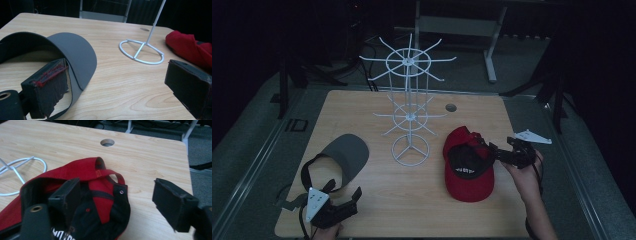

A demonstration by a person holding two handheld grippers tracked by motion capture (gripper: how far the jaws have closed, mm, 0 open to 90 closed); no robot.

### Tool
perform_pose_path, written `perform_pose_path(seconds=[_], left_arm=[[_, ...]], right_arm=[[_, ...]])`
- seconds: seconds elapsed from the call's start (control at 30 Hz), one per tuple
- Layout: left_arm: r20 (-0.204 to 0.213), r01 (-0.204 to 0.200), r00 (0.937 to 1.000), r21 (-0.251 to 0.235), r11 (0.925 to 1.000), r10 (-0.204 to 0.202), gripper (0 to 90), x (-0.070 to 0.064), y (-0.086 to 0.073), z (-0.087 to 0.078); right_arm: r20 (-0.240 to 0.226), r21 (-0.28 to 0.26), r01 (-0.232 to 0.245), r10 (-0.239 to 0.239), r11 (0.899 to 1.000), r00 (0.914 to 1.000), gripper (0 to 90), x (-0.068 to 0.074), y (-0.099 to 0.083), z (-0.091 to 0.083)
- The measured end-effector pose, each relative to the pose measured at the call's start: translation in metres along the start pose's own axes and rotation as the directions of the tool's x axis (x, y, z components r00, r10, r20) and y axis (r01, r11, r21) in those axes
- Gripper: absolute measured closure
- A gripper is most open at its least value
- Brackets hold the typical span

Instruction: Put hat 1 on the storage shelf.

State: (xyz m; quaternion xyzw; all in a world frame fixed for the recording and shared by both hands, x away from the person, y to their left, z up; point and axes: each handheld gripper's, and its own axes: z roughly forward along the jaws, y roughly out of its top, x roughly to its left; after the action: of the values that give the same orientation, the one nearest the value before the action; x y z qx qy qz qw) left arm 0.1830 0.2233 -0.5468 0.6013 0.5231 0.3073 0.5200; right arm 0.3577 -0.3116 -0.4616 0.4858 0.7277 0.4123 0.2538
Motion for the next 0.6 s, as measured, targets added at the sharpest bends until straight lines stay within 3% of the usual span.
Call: perform_pose_path(seconds=[0.17, 0.2, 0.33, 0.6], left_arm=[[0.004, -0.009, 1.0000, 0.012, 0.9999, 0.008, 5.0, -0.002, 0.001, 0.000], [0.006, -0.009, 0.9999, 0.012, 0.9999, 0.009, 5.0, -0.002, 0.001, 0.000], [0.006, -0.008, 0.9999, 0.015, 0.9999, 0.008, 5.0, -0.002, 0.001, 0.000], [0.017, -0.009, 0.9998, 0.035, 0.9994, 0.008, 5.0, -0.001, 0.001, 0.001]], right_arm=[[-0.016, 0.024, 0.000, 0.000, 1.000, 0.9999, 29.1, -0.001, 0.004, 0.015], [-0.029, 0.045, -0.006, 0.007, 0.999, 0.9996, 31.1, -0.001, 0.004, 0.024], [-0.043, 0.083, -0.003, 0.006, 0.997, 0.9990, 32.6, -0.001, 0.002, 0.036], [-0.035, 0.186, 0.004, 0.003, 0.983, 0.9994, 34.3, -0.002, -0.015, 0.068]])
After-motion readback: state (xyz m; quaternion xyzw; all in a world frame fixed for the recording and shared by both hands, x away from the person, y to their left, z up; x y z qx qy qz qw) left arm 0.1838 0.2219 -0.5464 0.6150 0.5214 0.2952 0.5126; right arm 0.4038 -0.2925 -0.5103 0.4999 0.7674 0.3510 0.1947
